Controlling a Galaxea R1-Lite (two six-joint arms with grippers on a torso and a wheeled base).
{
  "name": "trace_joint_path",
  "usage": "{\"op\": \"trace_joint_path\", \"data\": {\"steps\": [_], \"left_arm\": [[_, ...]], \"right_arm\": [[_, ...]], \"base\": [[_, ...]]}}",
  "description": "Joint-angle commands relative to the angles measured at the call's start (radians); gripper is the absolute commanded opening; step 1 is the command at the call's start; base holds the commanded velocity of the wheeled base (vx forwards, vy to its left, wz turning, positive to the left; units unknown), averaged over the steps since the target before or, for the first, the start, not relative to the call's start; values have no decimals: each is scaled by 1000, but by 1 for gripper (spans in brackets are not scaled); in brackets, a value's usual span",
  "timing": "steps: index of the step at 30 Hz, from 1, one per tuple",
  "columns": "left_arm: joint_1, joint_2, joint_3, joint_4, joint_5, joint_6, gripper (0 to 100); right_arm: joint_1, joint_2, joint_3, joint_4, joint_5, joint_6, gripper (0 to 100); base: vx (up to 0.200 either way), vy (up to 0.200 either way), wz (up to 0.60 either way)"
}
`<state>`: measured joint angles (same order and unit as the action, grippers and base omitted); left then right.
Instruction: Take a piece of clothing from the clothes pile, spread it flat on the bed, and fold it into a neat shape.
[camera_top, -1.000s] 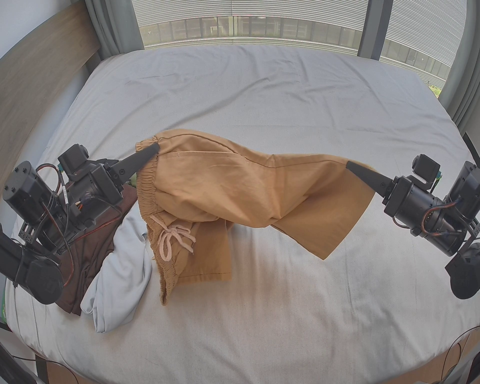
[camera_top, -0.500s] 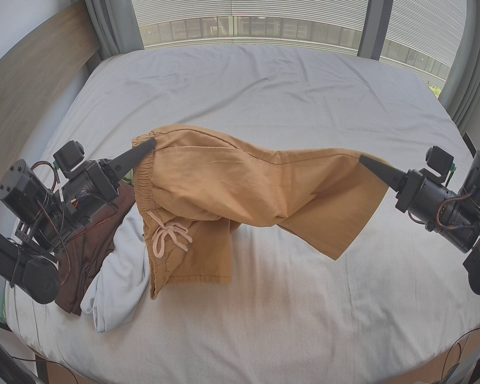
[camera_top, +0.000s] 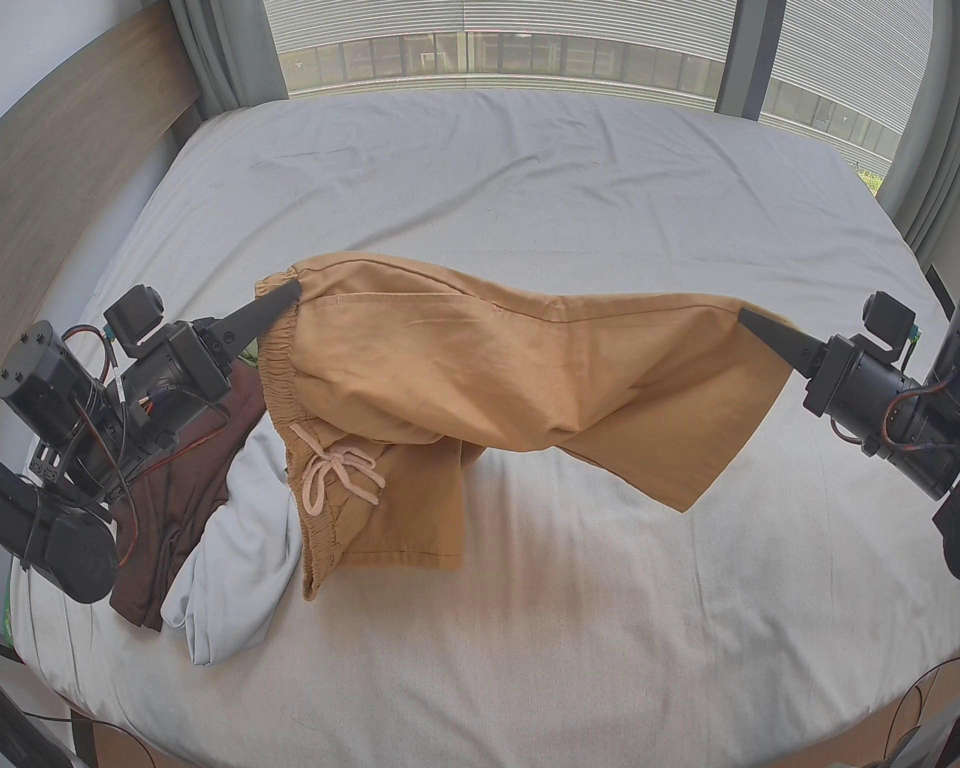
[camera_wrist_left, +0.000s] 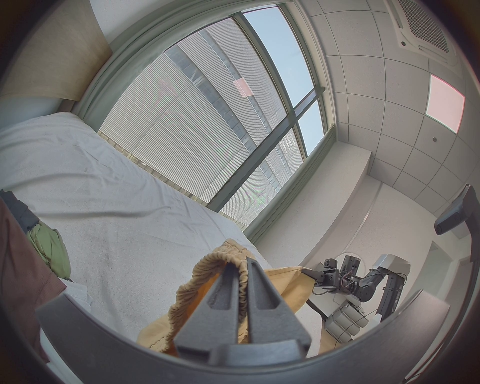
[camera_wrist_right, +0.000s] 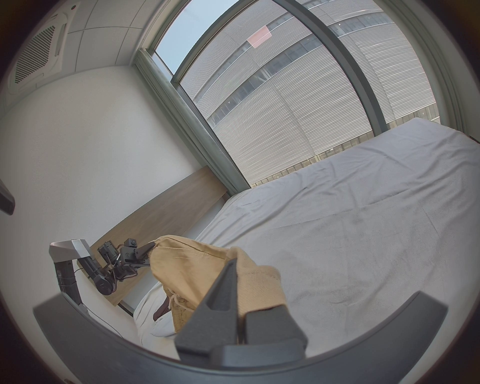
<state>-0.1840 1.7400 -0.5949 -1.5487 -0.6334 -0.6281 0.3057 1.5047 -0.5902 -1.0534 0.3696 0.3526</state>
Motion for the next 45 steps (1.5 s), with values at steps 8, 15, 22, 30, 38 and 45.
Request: {"op": "trace_joint_path", "data": {"steps": [8, 15, 22, 30, 38, 45], "left_arm": [[5, 3, -2, -1, 0, -1, 0], [18, -5, -6, -1, 0, -4, 0], [49, 1, -9, -1, 0, -4, 0], [78, 10, -14, -1, -14, -7, 0], [94, 12, -8, -1, -28, -5, 0], [109, 13, -9, -1, -29, -5, 0]], "right_arm": [[-48, 5, 0, 0, 2, -3, 0], [-86, 5, -10, 0, 2, -3, 0], [-117, 3, -14, 1, 3, -4, 0], [-126, 8, -13, 1, 3, -4, 0], [-120, 32, -8, 0, 2, -6, 0], [-125, 34, -10, -2, 2, -6, 0]], "base": [[0, 0, 0], [0, 0, 0], [0, 0, 0], [0, 0, 0], [0, 0, 0], [0, 0, 0]]}}
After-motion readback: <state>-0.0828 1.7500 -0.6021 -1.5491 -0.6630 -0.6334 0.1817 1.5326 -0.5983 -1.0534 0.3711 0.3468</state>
